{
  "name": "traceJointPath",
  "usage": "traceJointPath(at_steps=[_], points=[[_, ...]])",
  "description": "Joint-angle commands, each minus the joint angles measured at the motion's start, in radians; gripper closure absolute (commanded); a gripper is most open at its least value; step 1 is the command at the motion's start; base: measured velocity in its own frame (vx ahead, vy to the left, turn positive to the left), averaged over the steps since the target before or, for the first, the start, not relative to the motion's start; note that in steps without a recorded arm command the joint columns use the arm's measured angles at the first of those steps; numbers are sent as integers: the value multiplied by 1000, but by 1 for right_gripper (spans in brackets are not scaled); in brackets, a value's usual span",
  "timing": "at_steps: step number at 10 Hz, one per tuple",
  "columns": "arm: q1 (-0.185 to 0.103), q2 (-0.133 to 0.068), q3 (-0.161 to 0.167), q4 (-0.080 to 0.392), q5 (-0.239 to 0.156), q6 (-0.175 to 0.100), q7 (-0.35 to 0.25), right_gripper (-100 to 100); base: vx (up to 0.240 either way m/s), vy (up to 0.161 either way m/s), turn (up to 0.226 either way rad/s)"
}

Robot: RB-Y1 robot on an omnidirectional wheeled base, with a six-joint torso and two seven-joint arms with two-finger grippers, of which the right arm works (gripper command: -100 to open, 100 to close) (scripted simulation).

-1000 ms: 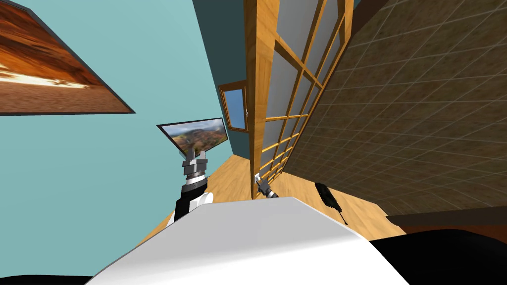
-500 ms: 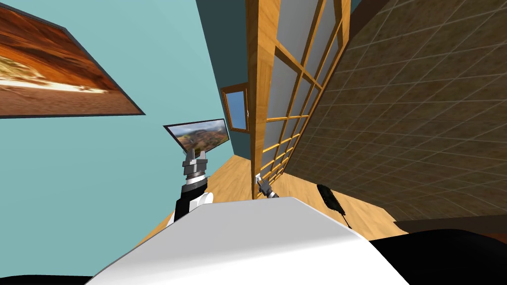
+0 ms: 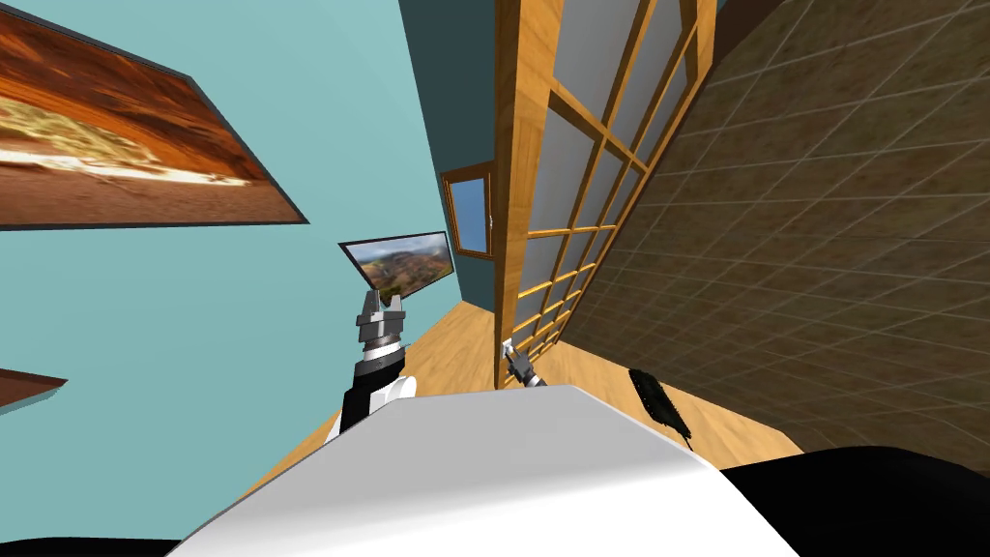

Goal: Push the door open

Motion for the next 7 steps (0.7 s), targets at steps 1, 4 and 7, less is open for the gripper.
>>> traceJointPath(at_steps=[1,4,7], points=[[-7,-7,-9,2,-30,-4,-47,100,-1,3,159],[-2,-17,-18,0,-81,-2,-130,100,-3,6,147],[2,-24,-26,-1,-124,-2,-196,100,3,2,125]])
